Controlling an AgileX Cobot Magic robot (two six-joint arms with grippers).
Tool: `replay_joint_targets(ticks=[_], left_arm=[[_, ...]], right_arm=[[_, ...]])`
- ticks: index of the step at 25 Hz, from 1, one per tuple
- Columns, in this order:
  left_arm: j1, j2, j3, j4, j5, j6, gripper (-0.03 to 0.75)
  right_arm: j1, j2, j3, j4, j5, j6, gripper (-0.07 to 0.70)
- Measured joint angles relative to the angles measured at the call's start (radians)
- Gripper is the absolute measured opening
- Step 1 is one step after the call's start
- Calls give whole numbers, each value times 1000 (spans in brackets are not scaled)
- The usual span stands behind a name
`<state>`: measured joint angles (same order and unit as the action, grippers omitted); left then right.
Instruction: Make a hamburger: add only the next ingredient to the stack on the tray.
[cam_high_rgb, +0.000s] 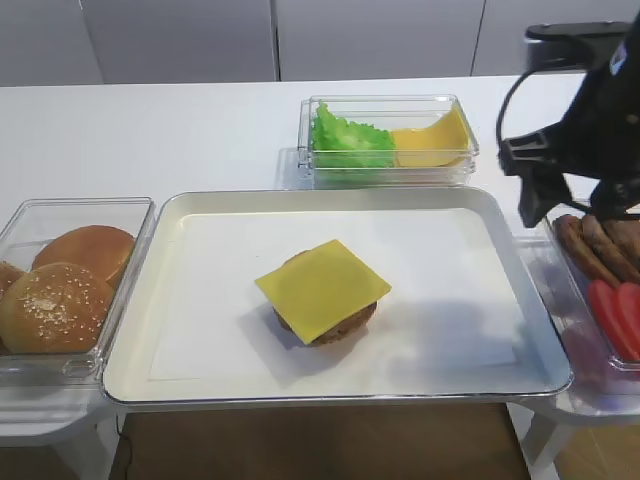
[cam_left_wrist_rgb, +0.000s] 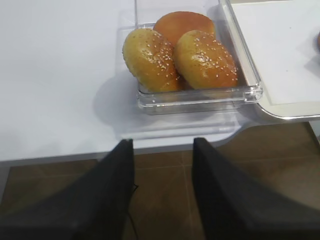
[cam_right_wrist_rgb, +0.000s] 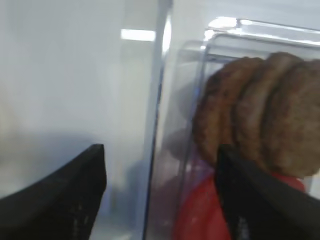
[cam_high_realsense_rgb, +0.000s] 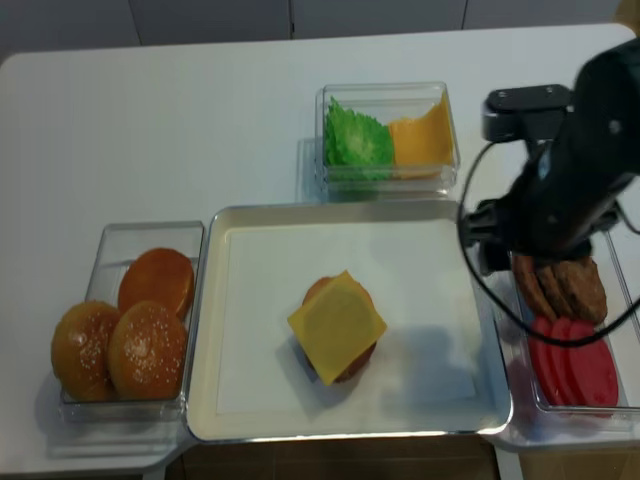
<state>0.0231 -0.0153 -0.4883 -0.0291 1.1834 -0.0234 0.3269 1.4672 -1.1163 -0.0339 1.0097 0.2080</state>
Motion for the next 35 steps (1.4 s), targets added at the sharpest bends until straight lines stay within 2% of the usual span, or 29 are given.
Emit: replay_joint_targets(ticks=[6, 11, 21, 29, 35], left_arm=[[0, 0, 0, 0, 0, 0, 293], [0, 0, 0, 0, 0, 0, 293], [0, 0, 0, 0, 0, 0, 293], [0, 0, 0, 0, 0, 0, 293], [0, 0, 0, 0, 0, 0, 293]], right_arm=[[-54, -132, 0, -39, 113, 2, 510], [-54, -287, 54, -39, 164, 6, 505], [-55, -699, 253, -35, 237, 31, 502], [-55, -1039, 366, -29, 254, 14, 501], [-55, -1251, 409, 1, 264, -17, 501]])
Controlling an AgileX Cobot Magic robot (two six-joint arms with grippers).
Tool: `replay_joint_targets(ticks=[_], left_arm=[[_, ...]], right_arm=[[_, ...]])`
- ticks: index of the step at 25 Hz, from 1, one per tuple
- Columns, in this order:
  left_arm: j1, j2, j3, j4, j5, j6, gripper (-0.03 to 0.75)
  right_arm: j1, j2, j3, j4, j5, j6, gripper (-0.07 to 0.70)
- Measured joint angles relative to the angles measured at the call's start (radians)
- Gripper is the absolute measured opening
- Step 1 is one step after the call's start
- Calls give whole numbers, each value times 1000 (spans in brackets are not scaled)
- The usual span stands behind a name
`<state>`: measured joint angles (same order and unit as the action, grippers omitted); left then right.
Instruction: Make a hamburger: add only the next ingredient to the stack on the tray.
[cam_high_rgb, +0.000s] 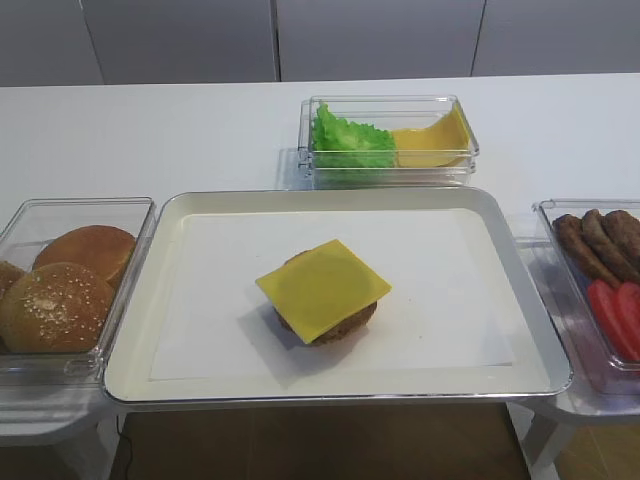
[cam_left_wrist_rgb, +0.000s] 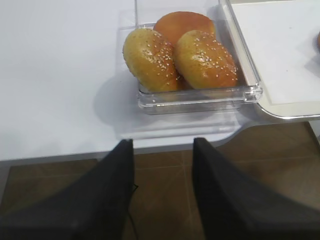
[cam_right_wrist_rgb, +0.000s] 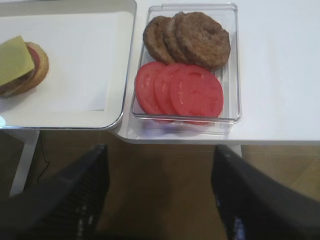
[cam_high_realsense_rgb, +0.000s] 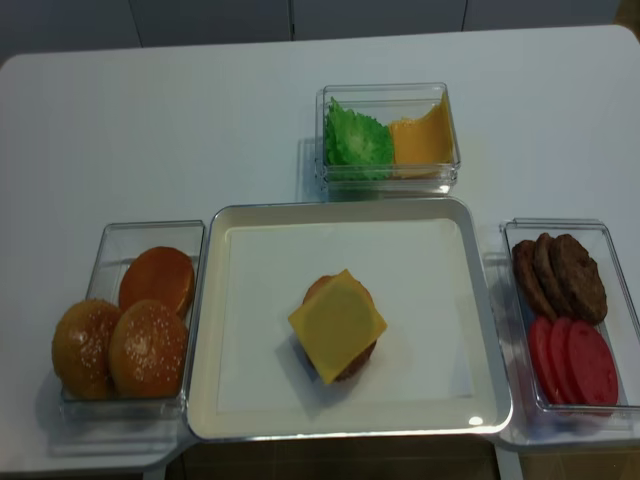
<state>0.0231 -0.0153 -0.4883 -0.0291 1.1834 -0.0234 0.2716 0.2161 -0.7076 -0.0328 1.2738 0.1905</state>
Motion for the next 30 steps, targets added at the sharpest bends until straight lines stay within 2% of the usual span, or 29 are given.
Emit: replay_joint_targets(ticks=[6, 11, 19, 30], left_arm=[[0, 0, 0, 0, 0, 0, 293], [0, 0, 0, 0, 0, 0, 293], [0, 0, 0, 0, 0, 0, 293], [0, 0, 0, 0, 0, 0, 293]], right_arm=[[0, -151, 72, 33, 3, -72, 501], [0, -226, 142, 38, -81, -86, 500], [0, -233, 219, 42, -133, -153, 500], [0, -233, 221, 42, -140, -158, 499]])
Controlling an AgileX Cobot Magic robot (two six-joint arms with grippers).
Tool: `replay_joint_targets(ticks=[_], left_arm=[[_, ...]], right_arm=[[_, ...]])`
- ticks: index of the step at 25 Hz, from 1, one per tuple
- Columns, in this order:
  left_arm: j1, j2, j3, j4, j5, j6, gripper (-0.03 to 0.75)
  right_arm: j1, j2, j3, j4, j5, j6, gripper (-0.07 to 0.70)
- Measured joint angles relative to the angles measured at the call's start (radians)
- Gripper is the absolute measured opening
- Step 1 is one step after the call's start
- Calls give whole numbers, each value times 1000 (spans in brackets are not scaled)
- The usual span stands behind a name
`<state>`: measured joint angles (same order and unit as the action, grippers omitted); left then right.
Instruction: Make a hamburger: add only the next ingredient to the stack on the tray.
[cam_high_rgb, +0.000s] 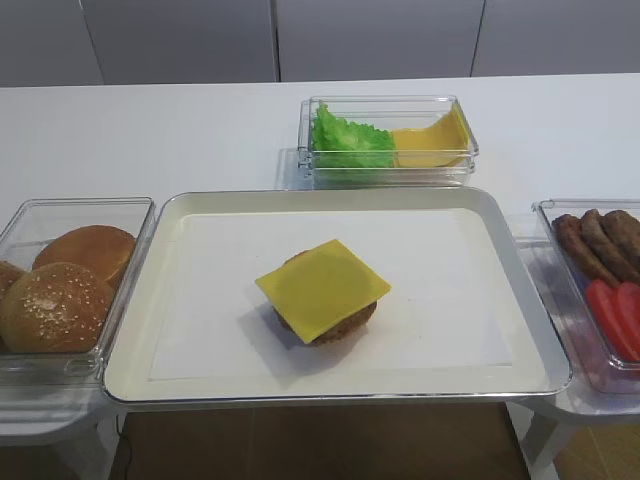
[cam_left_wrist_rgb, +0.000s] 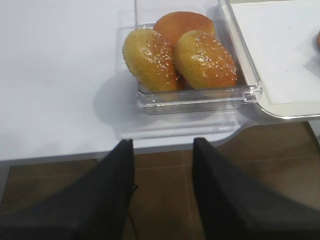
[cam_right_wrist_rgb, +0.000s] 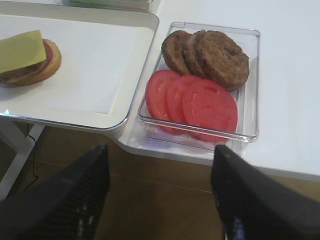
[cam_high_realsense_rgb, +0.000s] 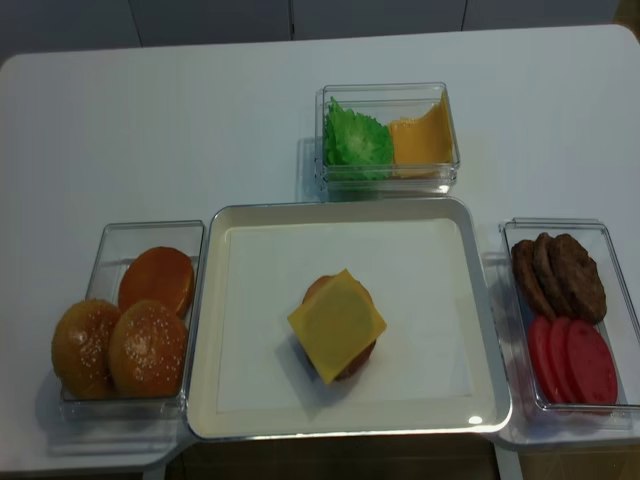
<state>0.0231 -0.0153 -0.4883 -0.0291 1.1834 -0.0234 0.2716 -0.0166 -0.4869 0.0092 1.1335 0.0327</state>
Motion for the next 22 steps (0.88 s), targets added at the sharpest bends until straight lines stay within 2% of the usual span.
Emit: replay_joint_targets(ticks=[3, 12, 22], left_arm=[[0, 0, 0, 0, 0, 0, 293], [0, 0, 0, 0, 0, 0, 293], [0, 0, 0, 0, 0, 0, 293]], right_arm=[[-7, 0, 0, 0, -1, -1, 499], [-162, 0, 0, 0, -2, -1, 499], [-170, 0, 0, 0, -2, -1, 499]])
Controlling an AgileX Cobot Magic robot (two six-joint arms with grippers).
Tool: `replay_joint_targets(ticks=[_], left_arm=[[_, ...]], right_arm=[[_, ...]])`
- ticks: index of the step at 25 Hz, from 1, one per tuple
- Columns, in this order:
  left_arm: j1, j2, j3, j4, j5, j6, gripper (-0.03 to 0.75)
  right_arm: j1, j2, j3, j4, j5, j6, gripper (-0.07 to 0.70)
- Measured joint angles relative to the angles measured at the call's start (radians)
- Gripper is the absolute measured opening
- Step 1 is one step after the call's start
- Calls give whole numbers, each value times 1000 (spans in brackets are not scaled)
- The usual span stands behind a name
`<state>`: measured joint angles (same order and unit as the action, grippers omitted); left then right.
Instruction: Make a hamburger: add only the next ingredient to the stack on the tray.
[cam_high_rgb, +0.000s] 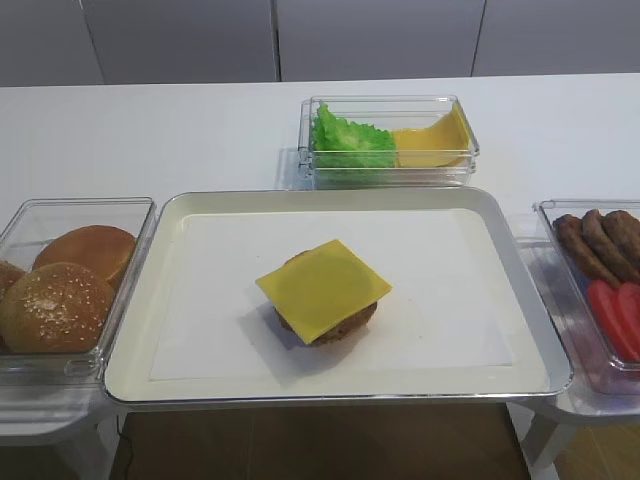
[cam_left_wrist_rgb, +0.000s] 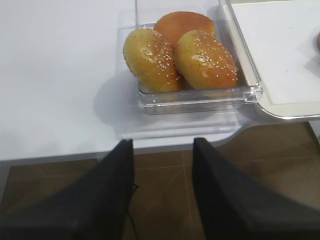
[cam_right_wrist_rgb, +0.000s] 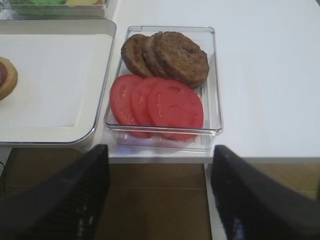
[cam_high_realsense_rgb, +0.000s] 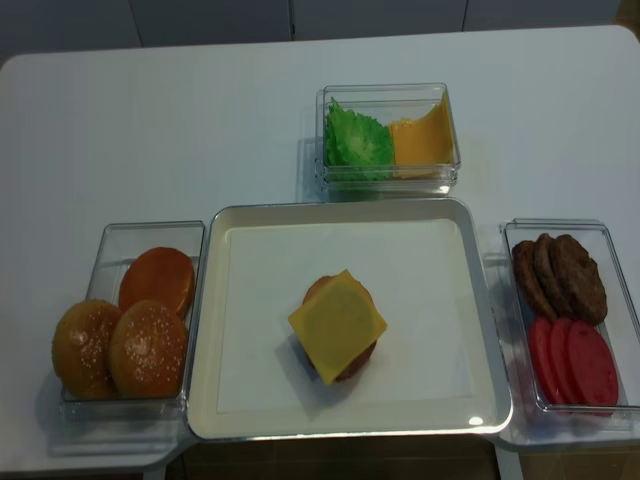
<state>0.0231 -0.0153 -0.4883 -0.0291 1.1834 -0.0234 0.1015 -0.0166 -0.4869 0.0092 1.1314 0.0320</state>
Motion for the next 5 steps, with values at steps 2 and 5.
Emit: replay_joint_targets(ticks=[2, 5], left_arm=[[0, 0, 0, 0, 0, 0, 293], [0, 0, 0, 0, 0, 0, 293]], right_arm=[[0, 0, 0, 0, -2, 0, 499], [0, 0, 0, 0, -2, -2, 499]])
